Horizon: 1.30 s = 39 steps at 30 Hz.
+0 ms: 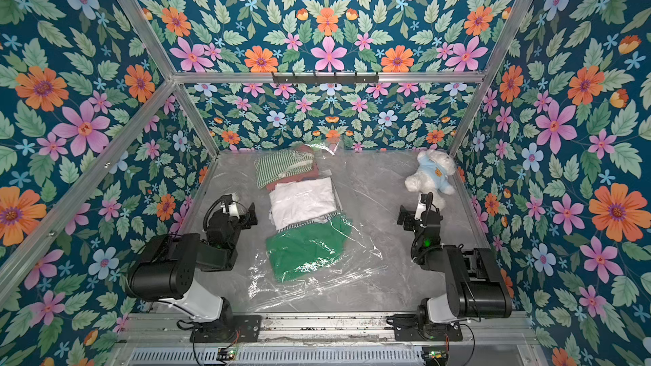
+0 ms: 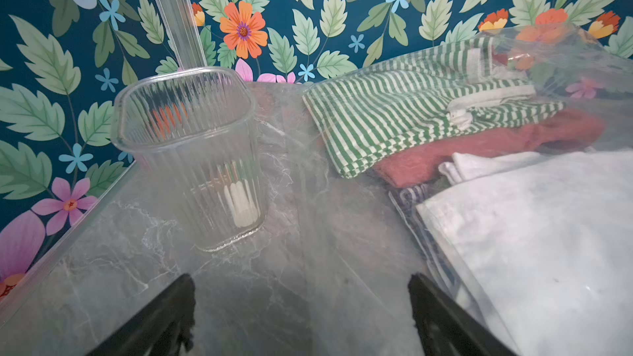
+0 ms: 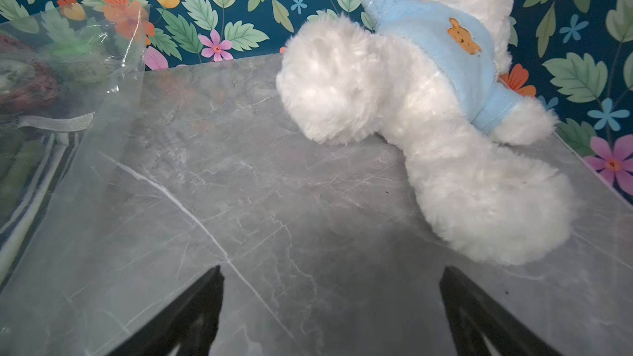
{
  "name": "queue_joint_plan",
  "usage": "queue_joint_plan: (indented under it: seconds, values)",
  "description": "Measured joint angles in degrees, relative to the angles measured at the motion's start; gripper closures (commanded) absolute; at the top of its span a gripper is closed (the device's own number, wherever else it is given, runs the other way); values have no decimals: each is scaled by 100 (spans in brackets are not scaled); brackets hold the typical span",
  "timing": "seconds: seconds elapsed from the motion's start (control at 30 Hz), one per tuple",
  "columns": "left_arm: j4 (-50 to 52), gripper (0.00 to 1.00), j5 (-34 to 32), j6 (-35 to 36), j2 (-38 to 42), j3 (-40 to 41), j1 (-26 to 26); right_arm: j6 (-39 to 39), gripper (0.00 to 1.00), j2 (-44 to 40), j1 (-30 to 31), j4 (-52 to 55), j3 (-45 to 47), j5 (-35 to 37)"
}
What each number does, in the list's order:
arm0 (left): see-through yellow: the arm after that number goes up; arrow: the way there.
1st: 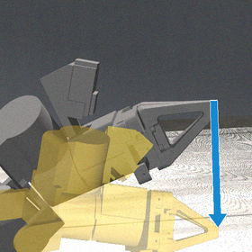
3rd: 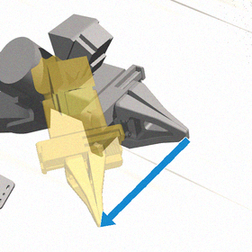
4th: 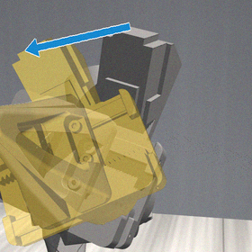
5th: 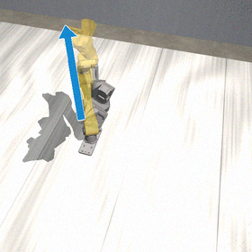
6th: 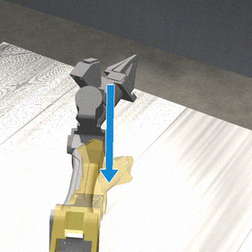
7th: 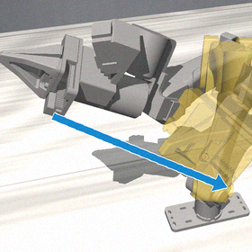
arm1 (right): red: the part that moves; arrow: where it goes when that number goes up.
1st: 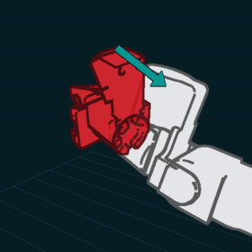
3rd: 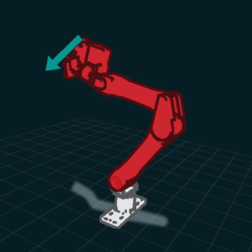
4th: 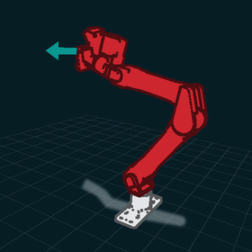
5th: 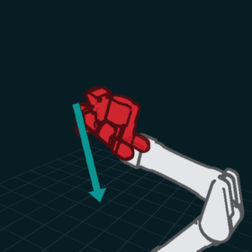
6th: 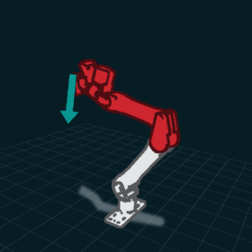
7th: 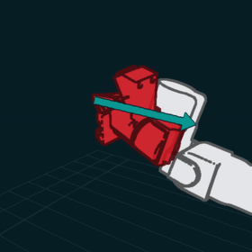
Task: Take the tank top out of the vacuum bag
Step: Adjust the vacuum bag at the center of the board.
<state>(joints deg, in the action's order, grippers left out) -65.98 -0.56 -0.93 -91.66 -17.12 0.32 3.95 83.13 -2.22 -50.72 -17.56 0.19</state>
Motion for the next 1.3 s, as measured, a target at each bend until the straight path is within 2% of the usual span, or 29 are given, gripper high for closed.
queue_joint_plan:
  seconds: [0.73,0.93,1.13,1.3]
  values:
    - [0,1,48,2,17,9,0,24,0,-127,2,2,85,92]
    - [184,1,138,44,702,79,0,238,0,-1370,-2,282,358,772]
    - [1353,1,-168,-232,1580,-525,-33,699,0,-2855,0,1556,-22,942]
    - [2544,1,-199,-920,1290,-1478,-35,1309,0,-3460,-2,2861,-481,636]
